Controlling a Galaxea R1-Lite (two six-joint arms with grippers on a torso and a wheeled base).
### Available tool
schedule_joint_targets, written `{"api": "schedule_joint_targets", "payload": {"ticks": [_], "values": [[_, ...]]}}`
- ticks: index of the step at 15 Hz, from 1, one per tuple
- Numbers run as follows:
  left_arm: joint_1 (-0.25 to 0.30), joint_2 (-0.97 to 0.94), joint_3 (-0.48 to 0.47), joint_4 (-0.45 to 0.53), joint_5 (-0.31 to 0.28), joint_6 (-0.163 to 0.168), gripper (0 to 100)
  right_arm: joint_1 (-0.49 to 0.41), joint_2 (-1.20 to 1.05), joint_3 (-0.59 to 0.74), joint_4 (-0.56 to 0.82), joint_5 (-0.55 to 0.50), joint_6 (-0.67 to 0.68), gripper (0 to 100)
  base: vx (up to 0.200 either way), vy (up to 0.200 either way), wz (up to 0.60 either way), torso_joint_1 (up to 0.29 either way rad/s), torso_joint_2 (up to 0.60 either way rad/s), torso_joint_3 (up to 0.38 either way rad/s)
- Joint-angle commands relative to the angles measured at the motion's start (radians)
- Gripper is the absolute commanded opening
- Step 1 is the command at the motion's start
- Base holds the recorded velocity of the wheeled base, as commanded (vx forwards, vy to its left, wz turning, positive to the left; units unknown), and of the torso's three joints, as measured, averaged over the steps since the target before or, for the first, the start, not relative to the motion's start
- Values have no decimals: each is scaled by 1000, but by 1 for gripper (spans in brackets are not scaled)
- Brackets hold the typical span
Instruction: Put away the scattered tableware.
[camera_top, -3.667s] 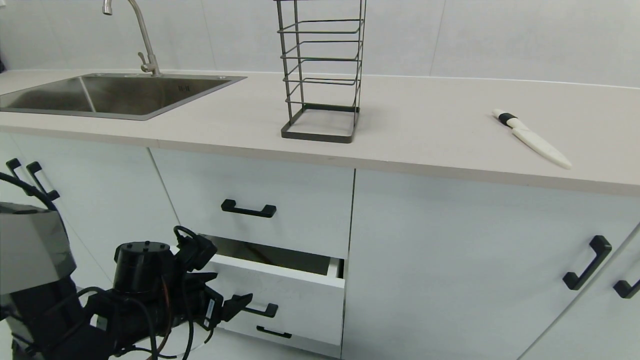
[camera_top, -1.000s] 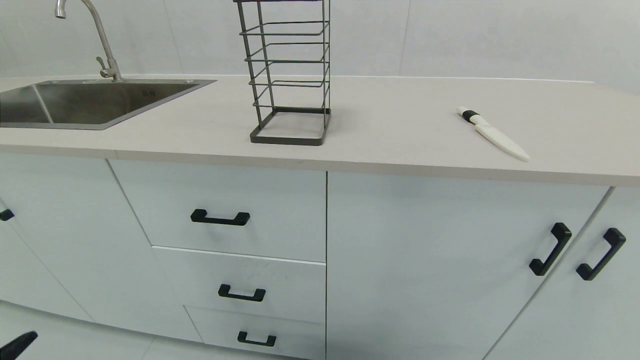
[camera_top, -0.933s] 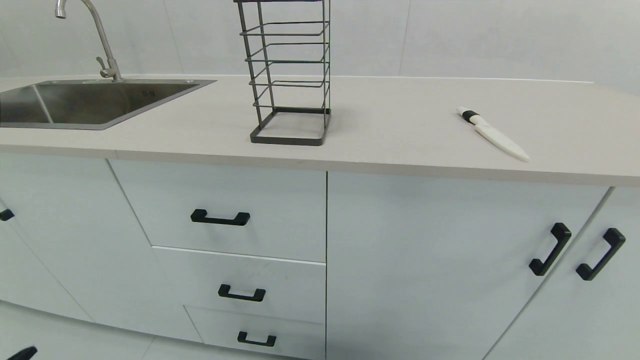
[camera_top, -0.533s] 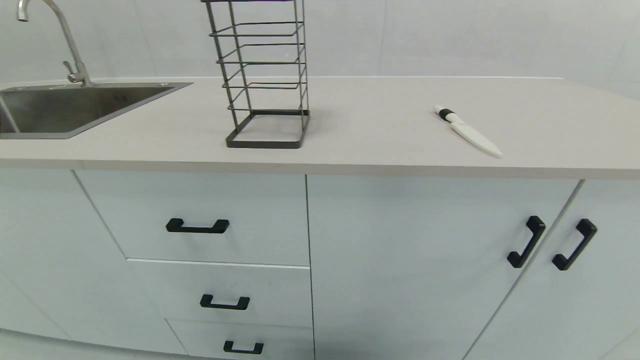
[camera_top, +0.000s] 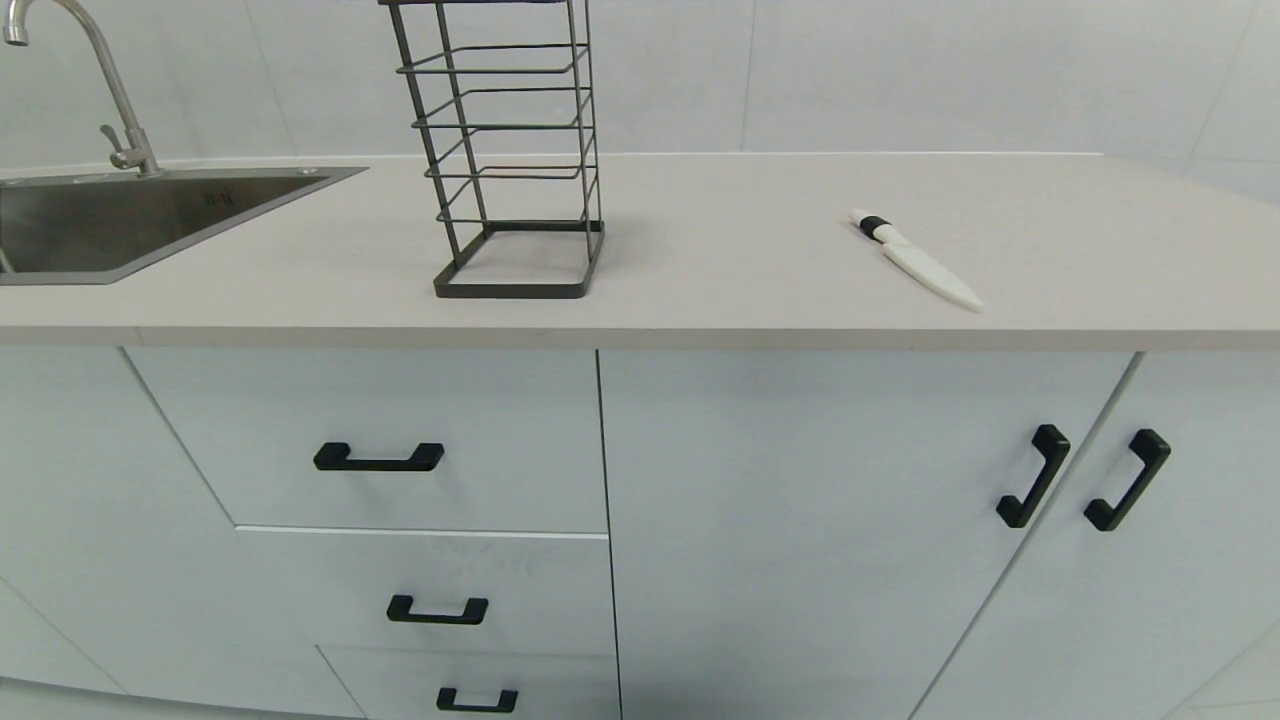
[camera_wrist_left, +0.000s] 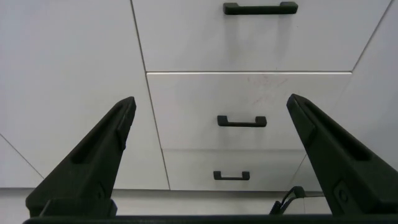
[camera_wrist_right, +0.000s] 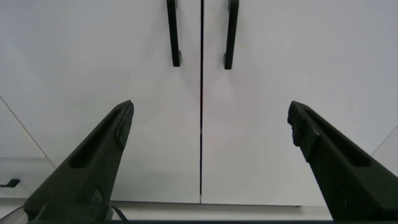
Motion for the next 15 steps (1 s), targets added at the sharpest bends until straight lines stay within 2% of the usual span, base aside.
{"api": "schedule_joint_targets", "payload": {"ticks": [1,4,11,15], "values": [[0,0,0,1,-1,-2,100,0,0,0,0,0,-1,100,0,0,0,0,0,0],[0,0,0,-1,1,-2,100,0,0,0,0,0,-1,100,0,-200,0,1,4,5],[0,0,0,-1,1,-3,100,0,2,-1,0,0,-1,100,0,0,0,10,-17,-3],[0,0,0,-1,2,-8,100,0,0,-1,0,0,2,100,0,0,0,210,-94,-85]]}}
